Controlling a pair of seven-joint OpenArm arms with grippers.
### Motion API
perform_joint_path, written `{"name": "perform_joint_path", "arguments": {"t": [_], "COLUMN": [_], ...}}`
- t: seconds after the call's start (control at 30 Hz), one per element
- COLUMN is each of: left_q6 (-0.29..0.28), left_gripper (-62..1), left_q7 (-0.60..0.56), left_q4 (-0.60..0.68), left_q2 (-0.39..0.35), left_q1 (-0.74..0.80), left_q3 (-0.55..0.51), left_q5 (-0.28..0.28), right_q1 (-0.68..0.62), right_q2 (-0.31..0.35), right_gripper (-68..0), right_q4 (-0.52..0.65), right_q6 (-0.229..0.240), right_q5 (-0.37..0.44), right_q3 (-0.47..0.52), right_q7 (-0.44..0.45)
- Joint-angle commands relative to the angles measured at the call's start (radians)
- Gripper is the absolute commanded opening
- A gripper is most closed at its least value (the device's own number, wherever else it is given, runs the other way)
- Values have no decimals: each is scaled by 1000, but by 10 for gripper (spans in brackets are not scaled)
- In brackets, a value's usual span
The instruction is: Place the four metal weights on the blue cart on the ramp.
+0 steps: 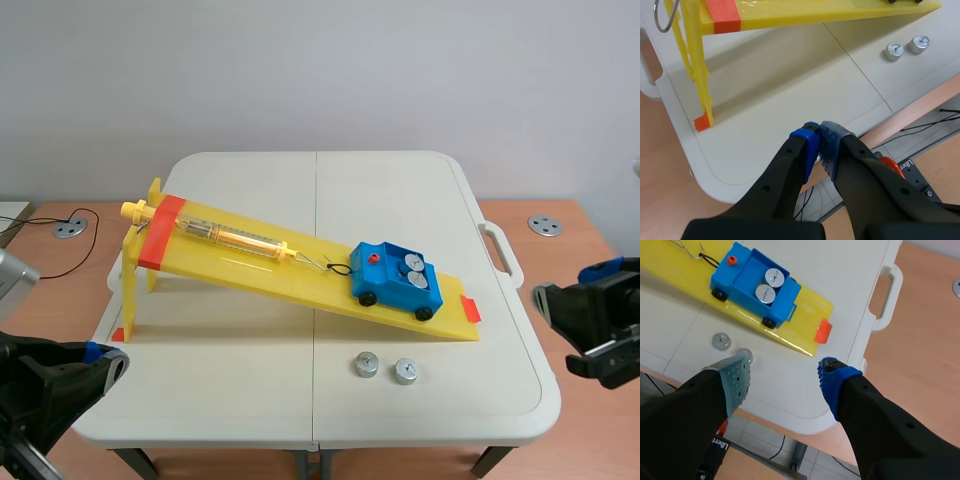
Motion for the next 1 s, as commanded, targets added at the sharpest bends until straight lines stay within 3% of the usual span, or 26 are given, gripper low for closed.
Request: {"name": "perform_joint_path", "arguments": {"t": [0.0, 0.17, 0.47, 0.97], "left_q6": [-14, -14, -14, -14], "left_gripper": [-571, -571, -571, -571], "left_q7": [-77, -77, -77, -77], "left_q4": [70, 70, 70, 70], "left_q2": [5, 5, 5, 5], "left_q1": [-9, -9, -9, -9], "left_q3": [-17, -17, -17, -17], "left_q5": [-66, -66, -66, -66], "right_q1": [38, 75, 220, 407], "right_q2": [31, 23, -65, -175], "right_gripper": [-366, -366, -368, -370], "right_q4": [50, -26, -229, -525], "right_q6": [44, 11, -43, -130], "right_q5": [32, -68, -224, -393], "right_q3": [3, -99, -262, -444], "right_q7": [116, 195, 296, 431]}}
